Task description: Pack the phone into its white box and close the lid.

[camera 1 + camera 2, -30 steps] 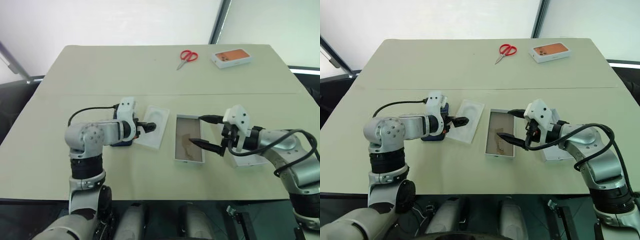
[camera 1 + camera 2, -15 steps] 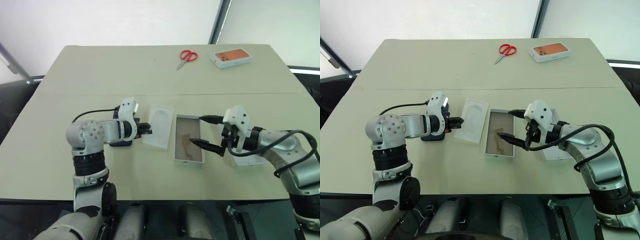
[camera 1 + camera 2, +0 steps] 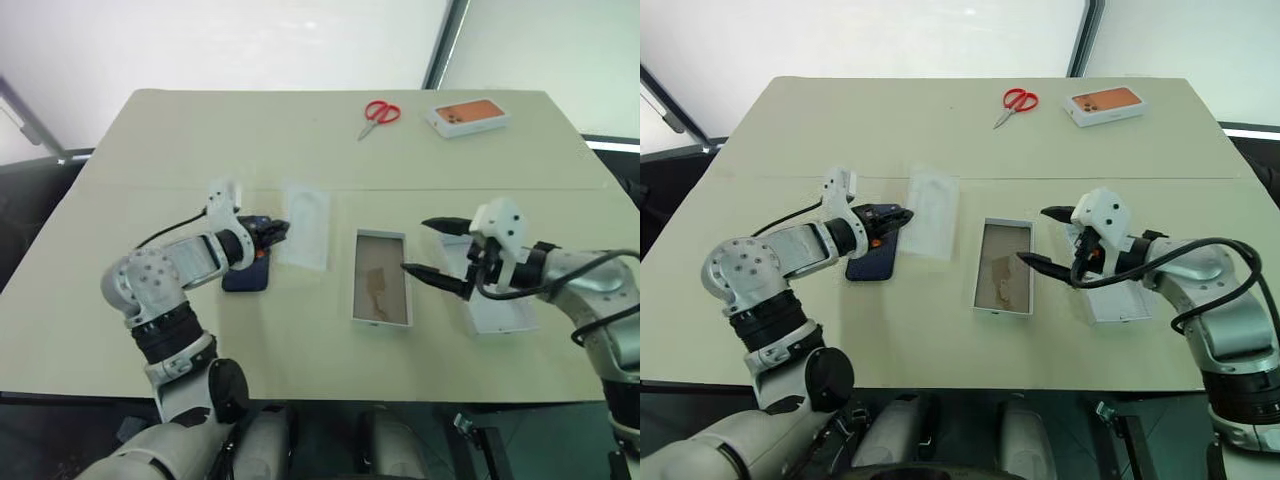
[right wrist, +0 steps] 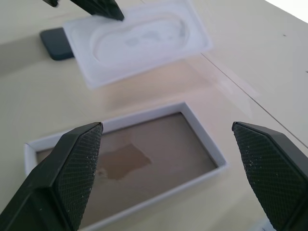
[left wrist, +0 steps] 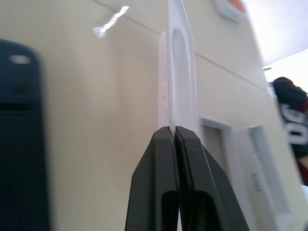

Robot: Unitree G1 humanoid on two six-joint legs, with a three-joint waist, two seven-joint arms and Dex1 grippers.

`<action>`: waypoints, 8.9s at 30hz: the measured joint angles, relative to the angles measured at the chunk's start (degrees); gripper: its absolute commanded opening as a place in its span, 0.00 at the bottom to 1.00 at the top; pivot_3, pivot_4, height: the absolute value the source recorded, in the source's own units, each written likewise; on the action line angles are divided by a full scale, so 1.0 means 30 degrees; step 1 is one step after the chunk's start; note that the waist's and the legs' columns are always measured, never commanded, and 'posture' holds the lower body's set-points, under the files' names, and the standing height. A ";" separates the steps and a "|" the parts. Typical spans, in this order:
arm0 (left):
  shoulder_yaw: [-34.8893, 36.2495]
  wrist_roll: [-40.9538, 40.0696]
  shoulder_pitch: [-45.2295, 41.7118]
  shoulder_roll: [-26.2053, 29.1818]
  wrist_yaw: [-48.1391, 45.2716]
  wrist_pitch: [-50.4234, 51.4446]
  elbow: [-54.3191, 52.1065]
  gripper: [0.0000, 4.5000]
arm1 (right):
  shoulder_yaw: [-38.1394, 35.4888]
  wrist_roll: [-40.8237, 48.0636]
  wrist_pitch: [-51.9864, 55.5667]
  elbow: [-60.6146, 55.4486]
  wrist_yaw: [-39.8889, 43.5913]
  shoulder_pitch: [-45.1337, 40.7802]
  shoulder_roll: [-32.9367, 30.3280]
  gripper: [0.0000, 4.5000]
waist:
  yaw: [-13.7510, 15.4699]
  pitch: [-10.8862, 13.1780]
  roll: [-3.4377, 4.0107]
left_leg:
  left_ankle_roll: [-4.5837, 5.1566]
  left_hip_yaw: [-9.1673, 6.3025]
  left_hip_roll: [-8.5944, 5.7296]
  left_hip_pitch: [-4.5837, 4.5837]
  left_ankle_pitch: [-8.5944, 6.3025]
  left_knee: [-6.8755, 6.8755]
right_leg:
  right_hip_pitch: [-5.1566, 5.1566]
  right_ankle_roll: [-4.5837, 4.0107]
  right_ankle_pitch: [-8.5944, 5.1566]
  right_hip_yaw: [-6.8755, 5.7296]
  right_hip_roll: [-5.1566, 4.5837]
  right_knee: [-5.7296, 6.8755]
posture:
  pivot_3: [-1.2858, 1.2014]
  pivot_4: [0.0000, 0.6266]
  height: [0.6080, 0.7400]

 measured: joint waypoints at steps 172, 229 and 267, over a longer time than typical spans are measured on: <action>0.3372 -0.3839 0.4443 0.6213 0.0222 0.0003 0.3465 0.26 | 1.3118 -1.2870 -0.0460 0.7542 -0.4818 -0.8535 1.2681 0.00 | -0.0637 -0.0107 0.0015 | -0.0085 -0.0040 0.0022 0.0002 0.0040 -0.0080 | -0.0113 -0.0006 0.0001 0.0009 0.0030 0.0090 | 0.52 0.24 0.68; -0.5760 -1.1915 0.5359 0.3744 0.3867 -0.0077 -0.0151 0.99 | 0.3283 -0.6844 -0.0445 0.1375 -0.0678 -0.3287 0.1382 0.00 | -0.0462 -0.0055 -0.0068 | -0.0055 -0.0013 0.0033 0.0010 0.0026 -0.0063 | -0.0047 -0.0006 0.0002 0.0015 0.0030 0.0022 | 0.52 0.24 0.68; -1.0509 0.3944 1.3783 1.4710 -1.3332 -2.2173 -0.3217 0.99 | 1.2332 -0.7472 1.1643 -0.2783 -0.5090 -0.7217 0.5621 0.00 | -0.0551 -0.0038 -0.0014 | 0.0085 -0.0030 -0.0003 -0.0006 -0.0050 -0.0133 | -0.0076 -0.0023 0.0003 -0.0007 -0.0076 -0.0027 | 0.52 0.24 0.68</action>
